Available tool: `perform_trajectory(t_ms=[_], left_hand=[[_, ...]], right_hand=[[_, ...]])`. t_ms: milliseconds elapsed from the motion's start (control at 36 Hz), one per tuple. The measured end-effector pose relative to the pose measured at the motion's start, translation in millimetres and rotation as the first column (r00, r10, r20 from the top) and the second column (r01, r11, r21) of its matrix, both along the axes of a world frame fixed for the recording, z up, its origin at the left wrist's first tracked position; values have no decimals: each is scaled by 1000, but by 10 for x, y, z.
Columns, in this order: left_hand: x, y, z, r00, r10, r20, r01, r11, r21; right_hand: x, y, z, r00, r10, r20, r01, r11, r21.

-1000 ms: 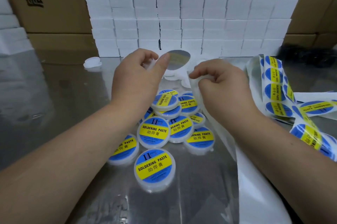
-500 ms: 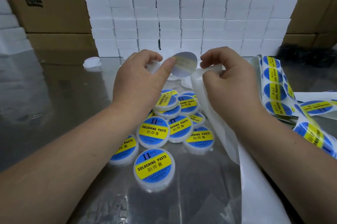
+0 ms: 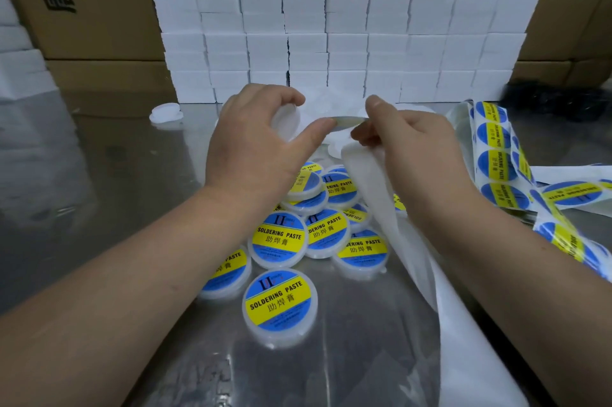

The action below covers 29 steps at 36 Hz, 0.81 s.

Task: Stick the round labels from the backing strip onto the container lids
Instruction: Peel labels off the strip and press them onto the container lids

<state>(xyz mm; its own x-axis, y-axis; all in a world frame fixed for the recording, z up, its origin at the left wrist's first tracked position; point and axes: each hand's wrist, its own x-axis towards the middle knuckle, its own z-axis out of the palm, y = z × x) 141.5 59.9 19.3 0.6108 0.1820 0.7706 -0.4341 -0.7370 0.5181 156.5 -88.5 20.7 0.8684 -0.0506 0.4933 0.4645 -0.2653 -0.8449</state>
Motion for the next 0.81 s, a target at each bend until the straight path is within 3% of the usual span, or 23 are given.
perform_trajectory(t_ms=[167, 361, 417, 472, 583, 639, 750, 806], left_hand=[[12, 15, 7, 999, 2, 50, -7, 996, 93], [105, 40, -55, 998, 56, 21, -59, 983, 174], [145, 65, -66, 999, 40, -24, -38, 997, 64], [164, 74, -28, 993, -51, -104, 29, 979, -204], [197, 62, 40, 949, -279, -144, 144, 793, -592], [190, 38, 60, 872, -471, -133, 225, 627, -745], [154, 1, 84, 734, -678, -39, 287, 361, -887], [145, -2, 89, 714, -700, 11, 313, 305, -899]], right_hand=[[9, 1, 27, 998, -4, -58, 9, 997, 71], [2, 4, 12, 999, -33, -30, 34, 999, 35], [19, 0, 26, 998, -52, -22, 54, 996, 78], [28, -3, 49, 998, -61, -16, 63, 990, 124], [18, 27, 28, 1000, -13, 3, 12, 995, 95], [2, 47, 8, 998, 55, -7, -54, 998, 40], [-20, 77, -23, 990, 143, -15, -144, 984, -101], [-26, 91, -40, 989, 150, -1, -148, 975, -168]])
